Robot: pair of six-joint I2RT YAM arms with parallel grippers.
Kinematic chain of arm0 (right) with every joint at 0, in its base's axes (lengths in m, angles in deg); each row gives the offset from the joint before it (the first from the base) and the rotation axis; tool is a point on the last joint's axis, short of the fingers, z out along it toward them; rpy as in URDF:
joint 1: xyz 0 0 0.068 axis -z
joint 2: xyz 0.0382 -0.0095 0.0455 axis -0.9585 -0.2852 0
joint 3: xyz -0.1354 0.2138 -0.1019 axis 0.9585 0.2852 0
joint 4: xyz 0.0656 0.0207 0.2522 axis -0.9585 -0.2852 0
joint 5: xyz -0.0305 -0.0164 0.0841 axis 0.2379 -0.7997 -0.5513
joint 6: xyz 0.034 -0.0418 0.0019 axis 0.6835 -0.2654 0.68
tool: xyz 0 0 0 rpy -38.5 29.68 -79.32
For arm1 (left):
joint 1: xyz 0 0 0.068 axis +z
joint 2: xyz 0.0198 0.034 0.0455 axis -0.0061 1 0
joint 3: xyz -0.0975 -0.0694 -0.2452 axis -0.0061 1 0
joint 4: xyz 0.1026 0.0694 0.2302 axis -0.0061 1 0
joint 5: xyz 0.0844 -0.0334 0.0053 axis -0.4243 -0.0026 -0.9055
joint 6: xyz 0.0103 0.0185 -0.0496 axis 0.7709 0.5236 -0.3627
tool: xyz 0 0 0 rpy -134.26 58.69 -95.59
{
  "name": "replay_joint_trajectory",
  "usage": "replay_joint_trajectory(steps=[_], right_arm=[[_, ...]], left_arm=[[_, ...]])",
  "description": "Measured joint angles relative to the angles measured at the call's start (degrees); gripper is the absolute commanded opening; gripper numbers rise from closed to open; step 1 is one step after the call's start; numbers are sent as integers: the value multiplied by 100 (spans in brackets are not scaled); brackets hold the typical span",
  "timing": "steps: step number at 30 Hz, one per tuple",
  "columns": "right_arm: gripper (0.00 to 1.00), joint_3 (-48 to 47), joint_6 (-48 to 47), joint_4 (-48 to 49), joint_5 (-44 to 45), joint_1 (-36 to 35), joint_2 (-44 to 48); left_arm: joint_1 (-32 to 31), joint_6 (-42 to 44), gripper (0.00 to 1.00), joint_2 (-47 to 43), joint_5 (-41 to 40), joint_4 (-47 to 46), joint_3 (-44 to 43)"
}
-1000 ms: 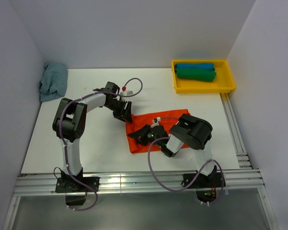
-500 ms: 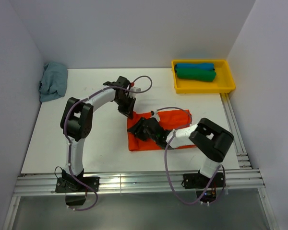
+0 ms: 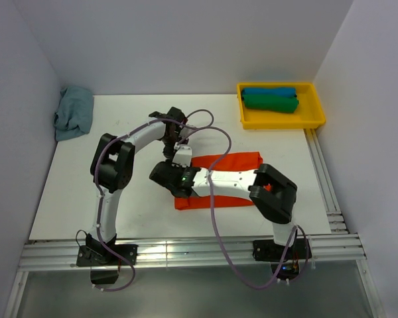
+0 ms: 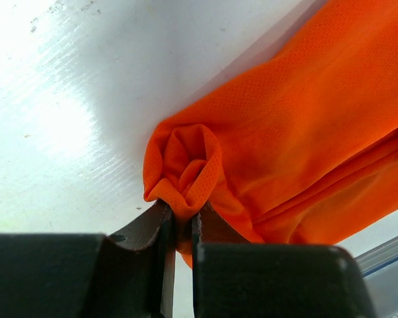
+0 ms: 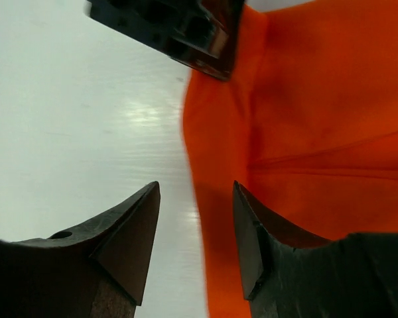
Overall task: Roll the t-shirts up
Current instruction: Roll the tshirt
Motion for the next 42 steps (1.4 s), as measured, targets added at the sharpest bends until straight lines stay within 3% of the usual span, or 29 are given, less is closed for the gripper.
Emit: replay_joint_trajectory(steps=[11,24,32,37,42], right_arm=[[54,-750,-236,-1373,826,-271,-713],[54,-1231,-748,-1360,1126,-614,-1132],[52,-1408,-562,-1753,1231,-614,-1668],[47,-1353,-299,-1875,1228,-612,-1676],[39,-962,-151,-1624,1228,-610,-1521]], left_arm=[[-48,2,0,35,-96,153,-57],[-92,4,0,83,-149,269,-179],[-111,9,1,107,-157,297,-201],[-111,11,10,109,-157,297,-203],[-116,17,32,109,-133,343,-271]])
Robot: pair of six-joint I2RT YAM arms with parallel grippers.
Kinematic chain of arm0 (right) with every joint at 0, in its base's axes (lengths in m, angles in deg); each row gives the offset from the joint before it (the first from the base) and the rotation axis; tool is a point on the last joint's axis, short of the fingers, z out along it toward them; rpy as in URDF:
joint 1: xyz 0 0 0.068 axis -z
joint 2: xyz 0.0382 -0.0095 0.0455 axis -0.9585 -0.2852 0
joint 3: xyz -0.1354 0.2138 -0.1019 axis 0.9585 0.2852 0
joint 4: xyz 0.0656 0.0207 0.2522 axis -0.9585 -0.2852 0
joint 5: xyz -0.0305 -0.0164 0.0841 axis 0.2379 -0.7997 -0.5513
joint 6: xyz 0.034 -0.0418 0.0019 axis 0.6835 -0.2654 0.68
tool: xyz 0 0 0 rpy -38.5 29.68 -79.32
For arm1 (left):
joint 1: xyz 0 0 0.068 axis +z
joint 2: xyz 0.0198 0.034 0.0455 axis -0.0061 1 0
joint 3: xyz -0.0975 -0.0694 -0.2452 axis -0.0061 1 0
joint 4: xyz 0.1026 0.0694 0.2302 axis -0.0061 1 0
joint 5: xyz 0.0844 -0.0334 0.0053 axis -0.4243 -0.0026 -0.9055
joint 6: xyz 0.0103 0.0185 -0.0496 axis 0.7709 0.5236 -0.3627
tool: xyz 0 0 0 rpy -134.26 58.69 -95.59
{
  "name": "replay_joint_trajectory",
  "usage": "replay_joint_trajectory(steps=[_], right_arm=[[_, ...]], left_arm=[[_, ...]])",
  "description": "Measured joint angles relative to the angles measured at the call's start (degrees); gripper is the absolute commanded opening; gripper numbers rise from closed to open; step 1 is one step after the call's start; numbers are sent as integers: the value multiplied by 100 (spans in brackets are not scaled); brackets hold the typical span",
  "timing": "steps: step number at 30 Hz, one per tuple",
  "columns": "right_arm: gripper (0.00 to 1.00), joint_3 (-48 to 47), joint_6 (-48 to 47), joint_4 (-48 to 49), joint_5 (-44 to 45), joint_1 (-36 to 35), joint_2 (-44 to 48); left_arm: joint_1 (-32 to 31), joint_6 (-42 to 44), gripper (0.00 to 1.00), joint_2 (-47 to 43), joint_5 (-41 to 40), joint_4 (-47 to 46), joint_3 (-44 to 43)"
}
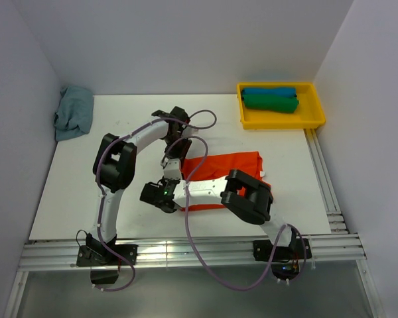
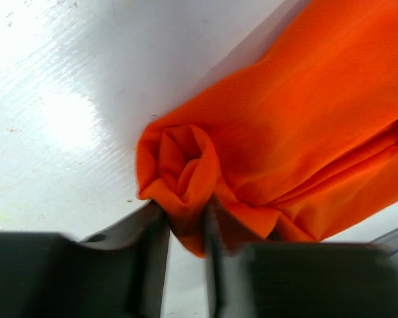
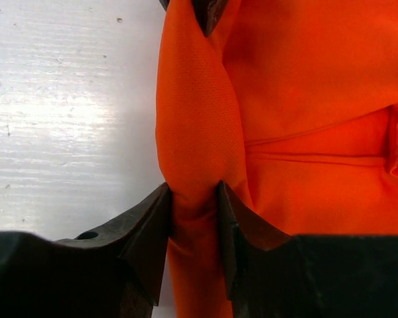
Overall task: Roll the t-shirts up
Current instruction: Roll the tshirt
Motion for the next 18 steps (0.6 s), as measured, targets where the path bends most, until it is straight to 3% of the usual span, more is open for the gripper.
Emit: replay_joint_trajectory(steps=[6,12,18], right_arm=[[28,1224,11,1161,-483,146,859],[22,3045,164,3246,-1622,625,2079],[19,4601,623,5512,-2953,1292,2712]], left_arm=[[42,26,53,0,295,44,-267],[435,46,61,-92,1001,-155,-365],[863,92,64,-664,1777,-570,190]])
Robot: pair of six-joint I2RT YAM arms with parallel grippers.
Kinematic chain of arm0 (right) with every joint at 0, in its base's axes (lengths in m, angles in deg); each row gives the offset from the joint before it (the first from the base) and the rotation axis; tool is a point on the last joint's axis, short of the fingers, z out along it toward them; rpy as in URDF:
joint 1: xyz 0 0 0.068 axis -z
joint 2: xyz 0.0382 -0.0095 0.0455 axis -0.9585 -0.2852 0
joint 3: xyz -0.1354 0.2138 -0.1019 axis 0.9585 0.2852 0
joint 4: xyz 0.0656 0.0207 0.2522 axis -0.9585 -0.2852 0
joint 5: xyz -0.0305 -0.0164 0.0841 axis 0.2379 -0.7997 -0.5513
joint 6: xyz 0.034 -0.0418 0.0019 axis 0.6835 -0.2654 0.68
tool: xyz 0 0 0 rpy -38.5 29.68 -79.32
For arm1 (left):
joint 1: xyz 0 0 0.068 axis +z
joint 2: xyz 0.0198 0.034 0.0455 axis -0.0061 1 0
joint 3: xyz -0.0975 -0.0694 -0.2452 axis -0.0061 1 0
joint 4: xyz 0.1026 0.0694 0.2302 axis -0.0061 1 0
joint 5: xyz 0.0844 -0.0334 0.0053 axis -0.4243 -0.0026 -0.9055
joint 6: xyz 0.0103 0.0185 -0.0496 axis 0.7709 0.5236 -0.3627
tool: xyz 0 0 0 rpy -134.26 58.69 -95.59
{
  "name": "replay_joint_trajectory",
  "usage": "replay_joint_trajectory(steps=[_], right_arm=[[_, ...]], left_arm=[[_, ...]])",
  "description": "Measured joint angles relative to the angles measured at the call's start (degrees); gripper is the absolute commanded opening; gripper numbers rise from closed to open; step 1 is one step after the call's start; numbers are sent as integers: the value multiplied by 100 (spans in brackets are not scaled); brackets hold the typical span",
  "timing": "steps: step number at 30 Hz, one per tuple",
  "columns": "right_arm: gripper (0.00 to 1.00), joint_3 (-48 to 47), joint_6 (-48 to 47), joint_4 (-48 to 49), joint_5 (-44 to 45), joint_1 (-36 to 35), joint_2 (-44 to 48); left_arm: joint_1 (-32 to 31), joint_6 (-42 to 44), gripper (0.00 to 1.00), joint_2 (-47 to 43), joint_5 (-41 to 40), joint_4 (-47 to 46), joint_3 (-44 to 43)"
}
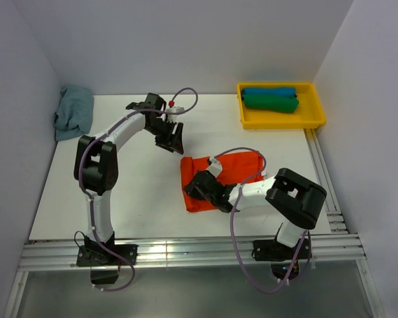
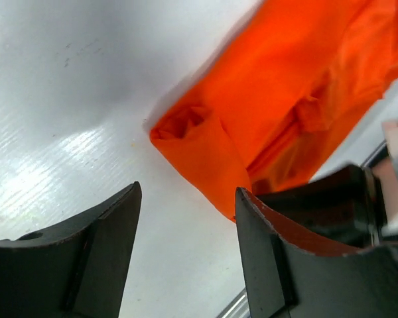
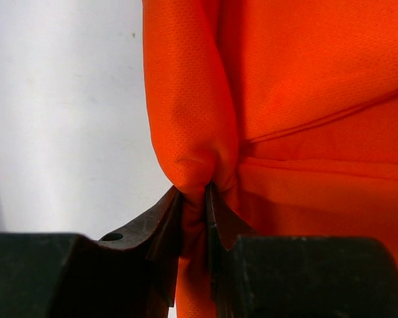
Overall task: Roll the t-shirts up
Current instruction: Roll the tshirt
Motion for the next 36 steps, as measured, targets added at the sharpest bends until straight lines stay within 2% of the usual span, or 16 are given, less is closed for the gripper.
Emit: replay_joint_trajectory(steps=[6,11,18,22,23,25,26,28,29,32,36], right_arm=[[17,807,584,1851,-1064,527,-118],[17,1137,1121,3230,-1742,817,-629],[16,1185,1633,4380,-2260,920,-1268],[16,1250,1808,4767,-2406,957,-1445],[16,1263,1821,4800,-2433,970,-1453],[18,1270,1829,4802,-2479,992,-1451],[22,1268,1818,4767,-2483,997,-1440],[28,1237,1746,4511,-2455,1001,-1314],[34,1209,1674,4312,-2428,1001,-1200],[45,1019,1342,3451,-2247,977,-761],[51,485,782,1923,-1665,721,-210]], left_arm=[[118,140,64,-483,612,-568,903],[90,173,64,-498,763,-966,1663],[-7,186,65,-304,758,-1478,2009],[-85,83,61,-223,769,-1635,2009],[-105,52,59,-208,750,-1655,1998],[-140,4,44,-164,638,-1641,1937],[-157,-46,33,-127,555,-1635,1895],[-179,-87,22,-42,402,-1547,1801],[-186,-109,12,-2,350,-1475,1740],[-232,-98,5,66,151,-1215,1475],[-310,-68,1,72,-236,-1060,1237]])
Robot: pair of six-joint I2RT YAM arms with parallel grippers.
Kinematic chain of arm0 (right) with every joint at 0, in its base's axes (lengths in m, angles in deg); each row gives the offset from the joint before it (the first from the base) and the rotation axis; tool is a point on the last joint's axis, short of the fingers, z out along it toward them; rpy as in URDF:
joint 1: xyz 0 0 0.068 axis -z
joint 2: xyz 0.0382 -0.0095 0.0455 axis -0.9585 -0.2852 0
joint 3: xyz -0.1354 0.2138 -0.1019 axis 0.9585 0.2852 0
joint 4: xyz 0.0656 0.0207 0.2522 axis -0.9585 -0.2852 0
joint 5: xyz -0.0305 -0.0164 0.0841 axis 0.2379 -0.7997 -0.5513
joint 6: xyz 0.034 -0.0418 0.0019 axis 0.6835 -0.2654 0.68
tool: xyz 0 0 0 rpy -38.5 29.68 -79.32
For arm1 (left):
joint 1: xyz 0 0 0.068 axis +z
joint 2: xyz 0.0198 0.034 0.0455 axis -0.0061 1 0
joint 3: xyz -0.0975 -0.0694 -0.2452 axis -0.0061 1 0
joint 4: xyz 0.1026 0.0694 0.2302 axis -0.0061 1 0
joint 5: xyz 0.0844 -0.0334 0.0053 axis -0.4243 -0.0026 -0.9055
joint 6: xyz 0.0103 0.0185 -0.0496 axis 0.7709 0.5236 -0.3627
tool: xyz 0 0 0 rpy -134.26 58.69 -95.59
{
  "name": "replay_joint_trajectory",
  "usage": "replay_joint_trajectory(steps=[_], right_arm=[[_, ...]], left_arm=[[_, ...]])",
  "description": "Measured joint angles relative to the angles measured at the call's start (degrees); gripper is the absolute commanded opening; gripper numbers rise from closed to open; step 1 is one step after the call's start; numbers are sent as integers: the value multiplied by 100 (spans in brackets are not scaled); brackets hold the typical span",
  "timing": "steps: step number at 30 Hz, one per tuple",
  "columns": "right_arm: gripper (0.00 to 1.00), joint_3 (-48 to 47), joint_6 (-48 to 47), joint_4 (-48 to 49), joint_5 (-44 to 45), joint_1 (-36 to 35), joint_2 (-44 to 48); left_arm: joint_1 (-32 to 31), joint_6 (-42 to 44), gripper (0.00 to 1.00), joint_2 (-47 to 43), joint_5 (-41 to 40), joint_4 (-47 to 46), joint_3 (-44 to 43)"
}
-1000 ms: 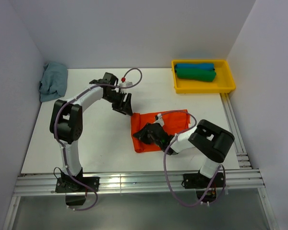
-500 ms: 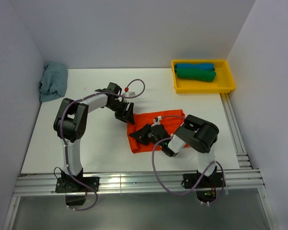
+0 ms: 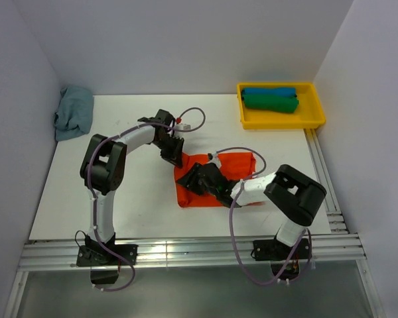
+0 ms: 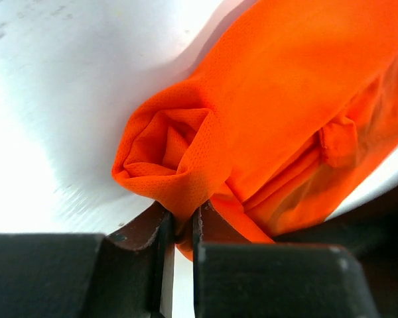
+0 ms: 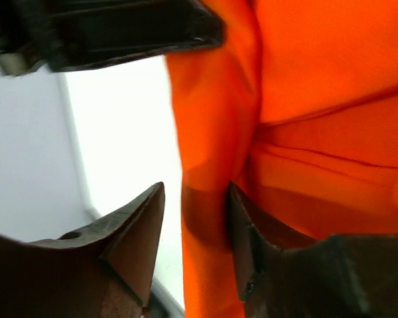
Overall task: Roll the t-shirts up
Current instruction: Roll the tshirt
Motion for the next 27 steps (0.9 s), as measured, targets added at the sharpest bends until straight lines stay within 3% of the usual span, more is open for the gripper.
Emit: replay_joint_trajectory(steps=[7,12,19,27], right_arm=[[52,-1775,-975,-3034,1650,-881,243],[52,-3178,-1414,-4717,2743,-1309,-177],[53,-4024,-1602,-6161,3375,-1467,-955],[56,-3930,-1456,-6793,3606,-1792,-997]], left_arm=[[-129,24,0,107,-442,407,-275],[-221,26,0,184,-645,605,-459],[-299,57,0,203,-807,693,-535],[-323,192,0,251,-857,772,-608]])
